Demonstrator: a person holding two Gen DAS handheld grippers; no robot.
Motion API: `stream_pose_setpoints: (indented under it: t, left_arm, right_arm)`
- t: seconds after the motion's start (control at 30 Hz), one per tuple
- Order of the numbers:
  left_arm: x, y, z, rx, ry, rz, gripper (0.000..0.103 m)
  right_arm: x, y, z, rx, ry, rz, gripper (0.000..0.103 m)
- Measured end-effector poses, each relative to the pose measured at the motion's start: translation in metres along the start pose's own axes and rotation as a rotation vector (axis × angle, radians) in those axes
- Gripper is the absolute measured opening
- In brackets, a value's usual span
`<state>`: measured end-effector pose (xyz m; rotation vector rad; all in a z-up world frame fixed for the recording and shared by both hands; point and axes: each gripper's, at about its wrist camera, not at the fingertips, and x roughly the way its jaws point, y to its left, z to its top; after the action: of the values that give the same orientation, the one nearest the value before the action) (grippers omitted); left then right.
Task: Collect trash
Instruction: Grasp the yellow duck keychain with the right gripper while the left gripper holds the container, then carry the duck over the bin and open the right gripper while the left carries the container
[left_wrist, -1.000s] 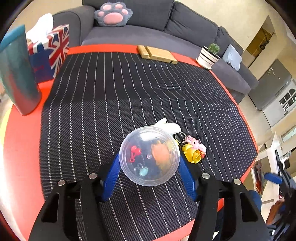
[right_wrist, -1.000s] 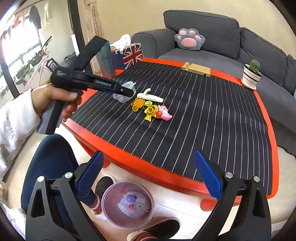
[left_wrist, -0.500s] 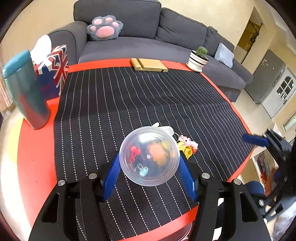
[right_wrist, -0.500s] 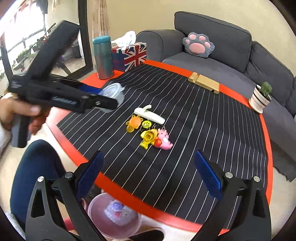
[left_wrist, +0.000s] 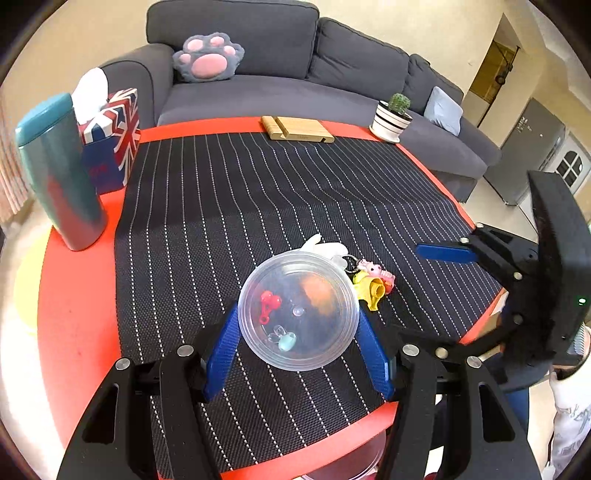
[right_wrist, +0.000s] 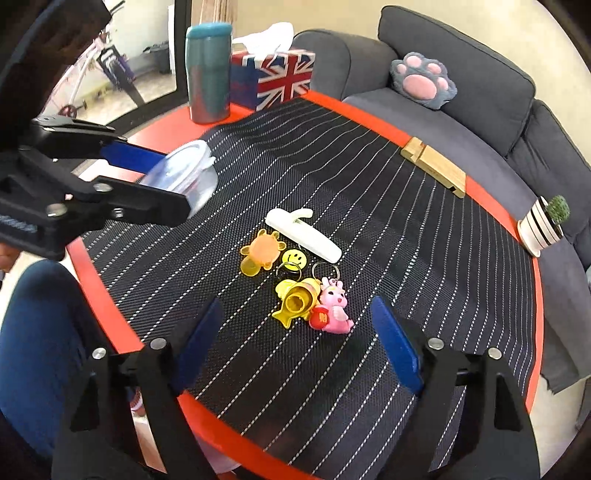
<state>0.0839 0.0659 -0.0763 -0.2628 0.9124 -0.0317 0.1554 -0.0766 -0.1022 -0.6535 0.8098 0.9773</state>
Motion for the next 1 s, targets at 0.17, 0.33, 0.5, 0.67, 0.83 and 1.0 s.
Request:
stream_pose_setpoints:
  t: [0.17, 0.33, 0.5, 0.67, 0.83, 1.0]
  left_arm:
    - [0.000, 0.004, -0.002, -0.006, -0.002, -0.008, 0.059]
    - [0.000, 0.005, -0.004, -0.008, -0.003, -0.010, 0.059]
    - [0.001, 0.008, -0.007, -0.014, -0.003, -0.016, 0.059]
    - [0.001, 0.010, -0.009, -0.015, 0.000, -0.020, 0.059]
    - [0.000, 0.010, -0.009, -0.011, -0.005, -0.023, 0.059]
    - [0.000, 0.007, -0.010, 0.002, -0.009, -0.021, 0.059]
  right_arm:
    - [0.014, 0.001, 0.003, -0.006, 0.037, 0.000, 0.055]
    - [0.022, -0.001, 0.002, -0.001, 0.057, -0.007, 0.041]
    - [0.027, 0.001, 0.002, -0.009, 0.072, -0.008, 0.032]
    - [0.031, 0.002, 0.002, -0.007, 0.083, -0.014, 0.025]
    - [0.031, 0.002, 0.003, -0.006, 0.078, -0.018, 0.024]
    - [0.023, 0.000, 0.002, 0.008, 0.051, -0.018, 0.024]
